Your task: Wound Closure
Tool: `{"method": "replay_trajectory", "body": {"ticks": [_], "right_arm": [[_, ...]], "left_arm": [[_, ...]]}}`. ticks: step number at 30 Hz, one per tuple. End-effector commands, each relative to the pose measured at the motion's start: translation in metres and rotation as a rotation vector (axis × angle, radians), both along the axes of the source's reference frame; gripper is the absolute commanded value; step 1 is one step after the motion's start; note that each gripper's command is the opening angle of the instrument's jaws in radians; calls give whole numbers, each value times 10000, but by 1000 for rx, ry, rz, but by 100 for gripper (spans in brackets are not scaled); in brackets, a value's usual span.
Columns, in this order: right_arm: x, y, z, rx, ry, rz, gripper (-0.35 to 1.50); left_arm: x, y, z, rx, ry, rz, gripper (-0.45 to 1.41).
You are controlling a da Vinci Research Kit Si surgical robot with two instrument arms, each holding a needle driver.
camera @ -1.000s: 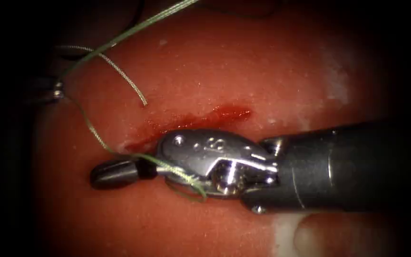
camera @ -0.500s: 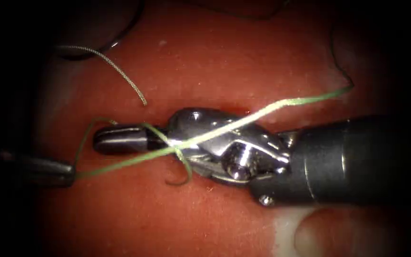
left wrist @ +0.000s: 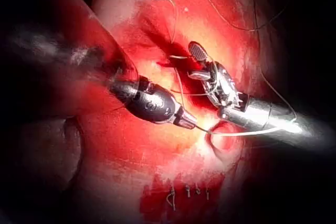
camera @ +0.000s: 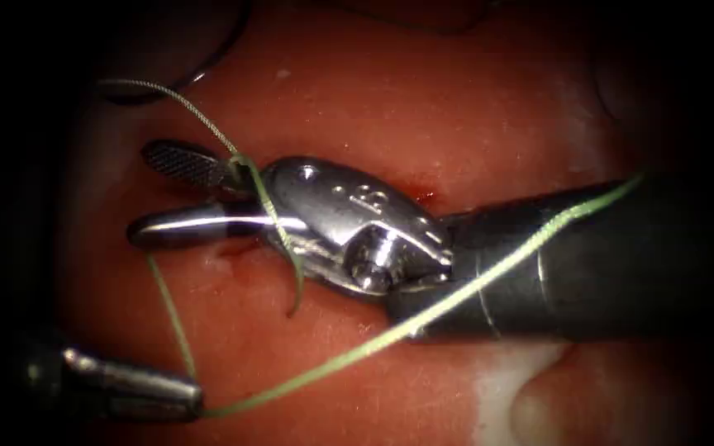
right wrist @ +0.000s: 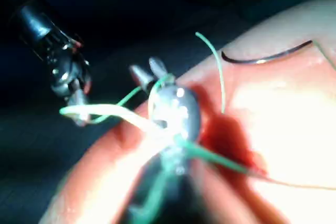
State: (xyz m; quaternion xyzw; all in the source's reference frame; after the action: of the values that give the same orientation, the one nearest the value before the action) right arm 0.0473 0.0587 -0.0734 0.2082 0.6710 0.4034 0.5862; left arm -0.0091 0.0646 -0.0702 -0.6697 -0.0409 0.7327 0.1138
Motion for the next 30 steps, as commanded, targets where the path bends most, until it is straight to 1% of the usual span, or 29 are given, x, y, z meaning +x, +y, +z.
{"method": "replay_trajectory", "body": {"ticks": [1, 2, 7, 8, 9, 10, 11, 12, 14, 15, 19, 20, 25, 27, 30], "right_arm": [[13, -1, 4, -4, -6, 5, 114], [18, -5, 7, -5, -30, 13, 114], [19, -8, 9, -5, -43, 16, 114], [18, -9, 11, -22, -76, -2, 114], [18, -9, 11, -22, -76, -2, 114], [19, -12, 13, -26, -115, -25, 114], [19, -13, 15, -35, -134, -35, 114], [19, -13, 15, -35, -134, -35, 114], [21, -21, 22, -48, -205, -79, 114], [21, -22, 23, -44, -224, -92, 113], [20, -24, 23, -42, -255, -112, 113], [21, -25, 22, -44, -269, -121, 111], [21, -29, 22, -41, -304, -146, 109], [19, -33, 21, -41, -281, -185, 108], [16, -37, 19, -41, -252, -234, 104]], "left_arm": [[-7, -3, -1, 7, -6, 4, -35], [-12, 1, -11, 15, -12, 12, -35], [-17, 5, -20, 20, -26, 12, -35], [-17, 7, -26, 24, -37, 14, -35], [-17, 7, -26, 24, -37, 14, -35], [-17, 10, -32, 28, -45, 12, -35], [-18, 10, -35, 29, -49, 11, -35], [-18, 10, -35, 29, -49, 11, -35], [-22, 15, -46, 38, -69, 28, -35], [-24, 16, -49, 40, -74, 33, -35], [-29, 19, -58, 45, -92, 43, -35], [-35, 21, -67, 50, -106, 57, -35], [-41, 24, -80, 58, -127, 78, -35], [-36, 34, -89, 75, -142, 90, -35], [-25, 58, -98, 53, -141, 78, -35]]}}
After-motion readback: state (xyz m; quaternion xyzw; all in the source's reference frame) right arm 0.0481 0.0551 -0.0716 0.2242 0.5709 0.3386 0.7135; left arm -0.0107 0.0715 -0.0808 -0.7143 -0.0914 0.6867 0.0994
